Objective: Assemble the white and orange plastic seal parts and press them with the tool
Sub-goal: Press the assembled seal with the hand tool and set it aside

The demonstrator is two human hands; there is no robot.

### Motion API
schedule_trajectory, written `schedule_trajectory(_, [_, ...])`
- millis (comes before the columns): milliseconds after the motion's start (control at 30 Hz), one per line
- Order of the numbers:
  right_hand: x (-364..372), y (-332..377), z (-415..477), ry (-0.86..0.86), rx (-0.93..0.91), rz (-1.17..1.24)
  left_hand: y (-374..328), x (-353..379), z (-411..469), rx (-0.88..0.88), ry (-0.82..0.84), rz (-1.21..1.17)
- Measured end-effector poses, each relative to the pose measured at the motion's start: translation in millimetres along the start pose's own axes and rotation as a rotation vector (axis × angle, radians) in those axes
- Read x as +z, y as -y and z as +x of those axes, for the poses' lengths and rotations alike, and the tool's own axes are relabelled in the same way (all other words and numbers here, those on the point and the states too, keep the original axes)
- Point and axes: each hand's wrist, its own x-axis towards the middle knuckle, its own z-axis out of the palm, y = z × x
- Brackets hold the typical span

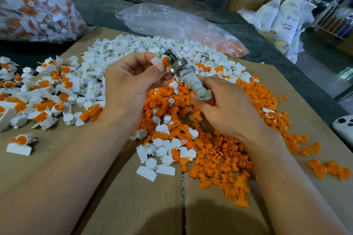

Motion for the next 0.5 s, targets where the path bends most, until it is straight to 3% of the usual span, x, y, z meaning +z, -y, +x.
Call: schedule_trajectory(500, [-1.6,2.1,-2.6,0.015,-0.024,-0.007,-0.1,0.6,-0.3,0.001,0.013,0.004])
